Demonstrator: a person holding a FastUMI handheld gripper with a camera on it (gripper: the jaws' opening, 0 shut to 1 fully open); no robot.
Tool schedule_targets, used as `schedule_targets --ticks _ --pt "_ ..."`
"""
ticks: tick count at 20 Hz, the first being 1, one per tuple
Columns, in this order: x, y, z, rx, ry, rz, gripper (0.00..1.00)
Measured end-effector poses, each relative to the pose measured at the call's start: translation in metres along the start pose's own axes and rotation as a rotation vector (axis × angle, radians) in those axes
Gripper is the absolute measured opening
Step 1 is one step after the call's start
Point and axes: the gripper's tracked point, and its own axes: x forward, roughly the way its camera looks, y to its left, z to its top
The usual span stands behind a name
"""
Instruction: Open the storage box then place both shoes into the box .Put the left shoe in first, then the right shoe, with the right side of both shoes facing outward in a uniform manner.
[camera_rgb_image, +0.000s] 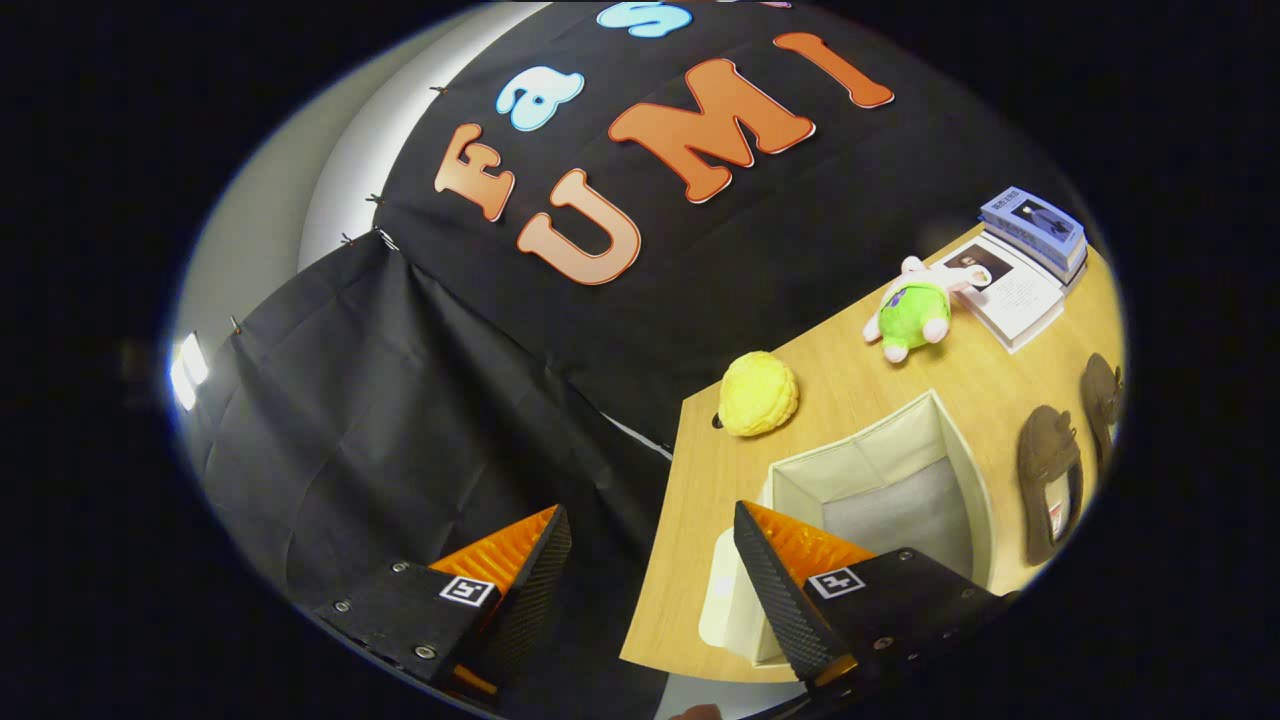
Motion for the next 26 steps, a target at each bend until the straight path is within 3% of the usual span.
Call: schedule_targets --ticks 7,15,22,26 --pt "-0.037 -0.087 0.03 -0.212 -0.1 -0.229 0.98" --pt "-0.092 -0.211 0.035 -0.342 -0.125 -0.487 0.98" --pt "-0.104 -0.308 0.004 -0.321 -0.059 -0.584 0.98" --pt "-0.1 -0.352 -0.017 -0.304 0.002 -0.617 0.92"
